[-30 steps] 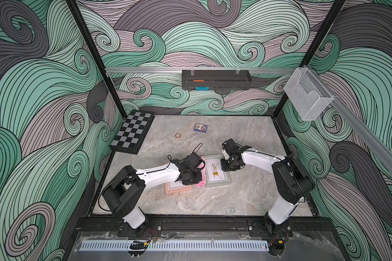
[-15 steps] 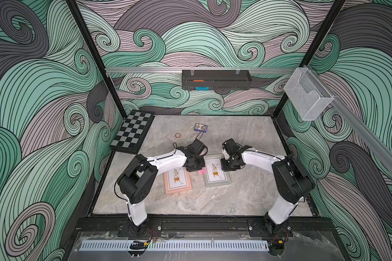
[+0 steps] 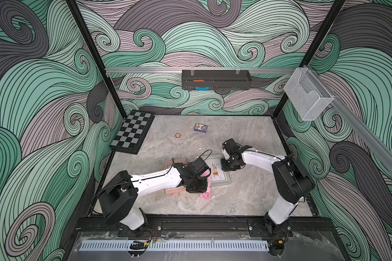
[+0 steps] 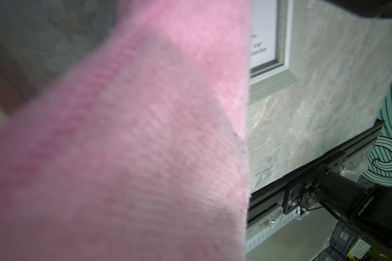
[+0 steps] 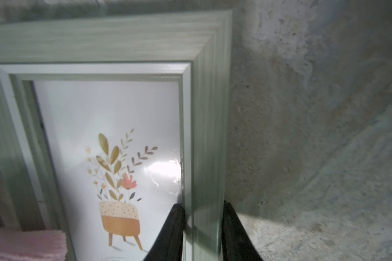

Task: Wipe the picture frame with a cloth
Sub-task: Wipe the dirt from the picture frame.

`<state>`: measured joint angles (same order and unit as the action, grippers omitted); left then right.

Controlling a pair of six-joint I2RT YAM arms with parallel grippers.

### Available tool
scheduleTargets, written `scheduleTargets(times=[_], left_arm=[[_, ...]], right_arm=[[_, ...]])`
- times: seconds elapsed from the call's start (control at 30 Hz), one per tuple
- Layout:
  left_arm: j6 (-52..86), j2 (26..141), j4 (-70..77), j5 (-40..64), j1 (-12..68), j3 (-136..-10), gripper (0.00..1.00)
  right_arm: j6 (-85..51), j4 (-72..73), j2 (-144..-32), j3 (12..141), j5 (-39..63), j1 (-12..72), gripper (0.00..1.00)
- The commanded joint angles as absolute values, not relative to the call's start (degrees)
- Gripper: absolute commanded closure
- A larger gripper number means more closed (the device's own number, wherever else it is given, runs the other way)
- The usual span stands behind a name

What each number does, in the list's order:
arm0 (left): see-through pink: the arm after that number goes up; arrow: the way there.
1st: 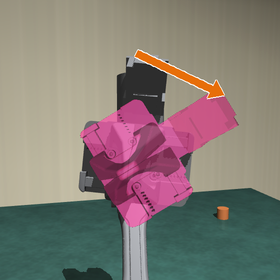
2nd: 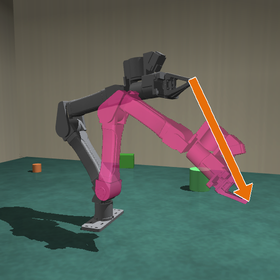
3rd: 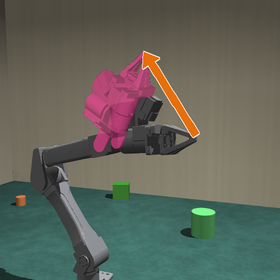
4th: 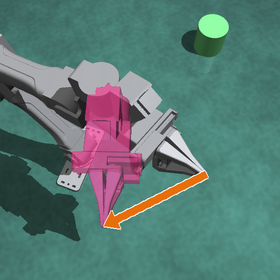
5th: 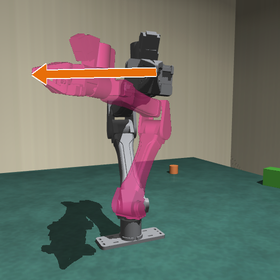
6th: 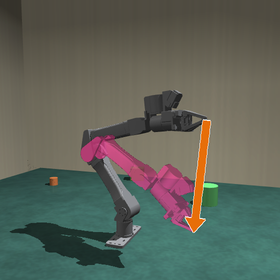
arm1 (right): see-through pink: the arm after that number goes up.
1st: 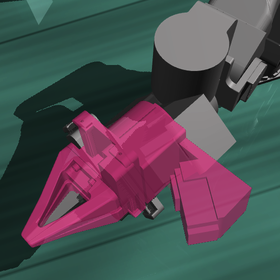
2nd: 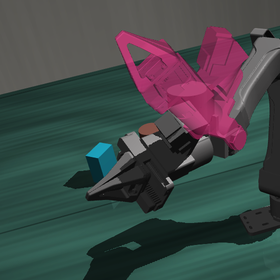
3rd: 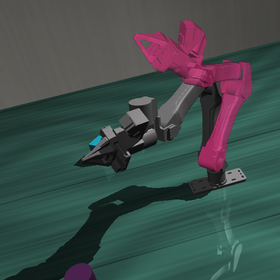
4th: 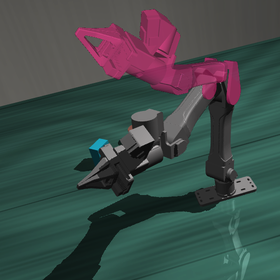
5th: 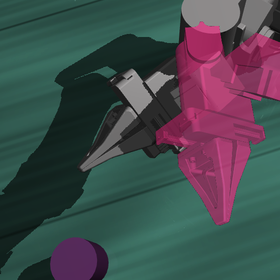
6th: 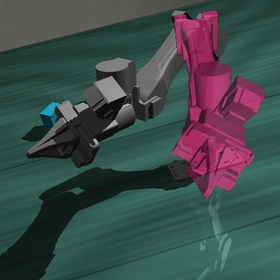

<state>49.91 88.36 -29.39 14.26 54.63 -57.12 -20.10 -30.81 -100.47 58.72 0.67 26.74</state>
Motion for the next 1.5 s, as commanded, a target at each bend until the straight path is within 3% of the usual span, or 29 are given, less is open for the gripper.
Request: scheduleTargets(times=[0.0, 0.2, 0.33, 0.57, 0.73, 1.0, 1.17, 1.47], left_arm=[[42.19, 90.11, -28.86, 15.38, 54.31, -69.65, 1.0], [36.73, 97.61, -34.89, 5.26, 50.82, -80.5, 1.0], [38.11, 104.23, -36.5, 6.08, 48.08, -81.41, 1.0], [40.7, 108.34, -24.98, 8.95, 47.25, -75.76, 1.0], [50.35, 102.68, -15.71, 20.08, 48.24, -64.46, 1.0], [56.97, 88.22, -22.42, 15.03, 56.73, -52.23, 1.0], [51.49, 92.58, -23.86, 7.57, 54.61, -58.97, 1.0], [45.65, 109.66, -23.86, 6.51, 46.29, -76.16, 1.0]], right_arm=[[-19.75, -34.03, -102.62, 57.0, 1.26, 26.65, 0.73], [-19.39, -33.99, -103.23, 57.96, 2.31, 26.63, 0.73], [-19.34, -33.87, -104.07, 58.3, 2.87, 26.67, 0.73], [-19.6, -33.34, -103.95, 57.68, 2.8, 26.54, 0.73], [-19.52, -33.21, -104.31, 57.16, 2.62, 26.54, 0.73], [-19.51, -33.16, -103.9, 57.51, 2.75, 26.46, 0.73], [-19.69, -33.2, -103.76, 57.6, 3.02, 26.47, 0.73], [-19.34, -32.66, -104.71, 57.7, 3.47, 26.46, 0.73]])
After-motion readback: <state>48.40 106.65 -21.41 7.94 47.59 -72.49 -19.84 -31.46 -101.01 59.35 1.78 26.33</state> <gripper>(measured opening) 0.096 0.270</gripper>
